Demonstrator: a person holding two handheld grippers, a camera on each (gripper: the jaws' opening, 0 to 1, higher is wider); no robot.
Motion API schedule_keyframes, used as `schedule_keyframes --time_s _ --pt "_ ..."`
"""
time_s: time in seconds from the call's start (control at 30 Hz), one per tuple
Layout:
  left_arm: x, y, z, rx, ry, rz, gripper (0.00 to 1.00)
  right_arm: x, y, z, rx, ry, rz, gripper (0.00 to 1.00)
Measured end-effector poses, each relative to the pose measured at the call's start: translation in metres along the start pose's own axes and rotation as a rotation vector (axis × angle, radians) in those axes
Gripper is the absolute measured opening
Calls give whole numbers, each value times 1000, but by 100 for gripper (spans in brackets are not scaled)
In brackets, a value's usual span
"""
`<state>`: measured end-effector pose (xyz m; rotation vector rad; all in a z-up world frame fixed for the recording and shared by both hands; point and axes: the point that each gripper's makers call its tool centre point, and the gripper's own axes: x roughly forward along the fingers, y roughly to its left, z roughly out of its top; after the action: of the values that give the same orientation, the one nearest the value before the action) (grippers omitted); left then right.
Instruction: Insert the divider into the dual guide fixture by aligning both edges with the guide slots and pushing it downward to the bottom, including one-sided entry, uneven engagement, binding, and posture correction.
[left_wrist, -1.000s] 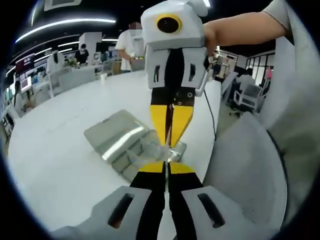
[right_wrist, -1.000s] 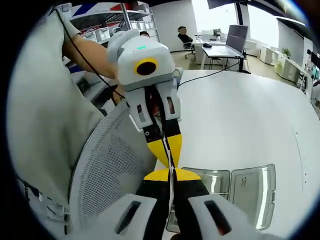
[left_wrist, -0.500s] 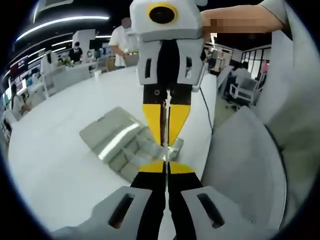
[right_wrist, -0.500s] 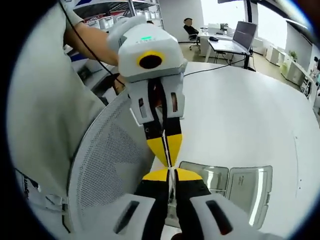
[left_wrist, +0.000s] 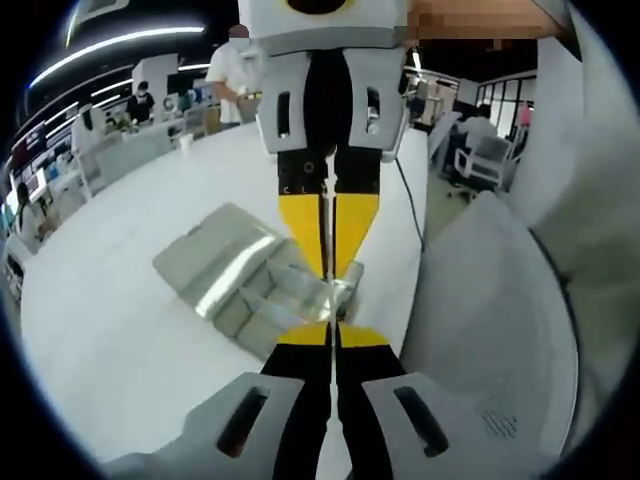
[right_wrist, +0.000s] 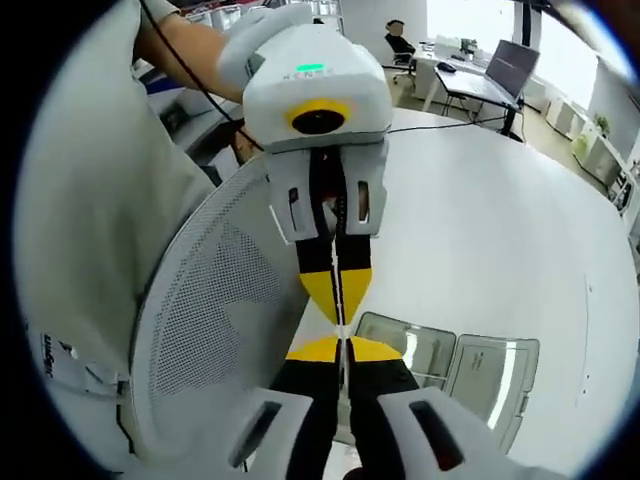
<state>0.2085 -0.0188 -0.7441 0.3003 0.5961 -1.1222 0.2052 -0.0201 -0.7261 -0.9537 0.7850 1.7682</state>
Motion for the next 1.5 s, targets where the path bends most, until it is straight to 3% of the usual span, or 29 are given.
schedule_keyframes --time_s 0.33,0.53,0.63,0.87,1.0,1.5 --pt "3 -2 -3 6 4 3 0 3 1 -2 -19 116 -8 0" --pt "2 -2 -1 -3 -11 18 0 0 2 -1 25 181 0 0" --pt "0 0 0 -14 -11 34 10 -1 -1 -2 37 214 -1 0" --pt "-8 7 -1 -33 -25 74 19 -6 -13 -1 112 235 -18 0" --pt "-15 12 -1 -58 -37 106 30 -7 -22 -1 161 235 -33 0" --pt "-25 21 -2 -154 -76 182 55 4 -47 -8 262 219 -75 0"
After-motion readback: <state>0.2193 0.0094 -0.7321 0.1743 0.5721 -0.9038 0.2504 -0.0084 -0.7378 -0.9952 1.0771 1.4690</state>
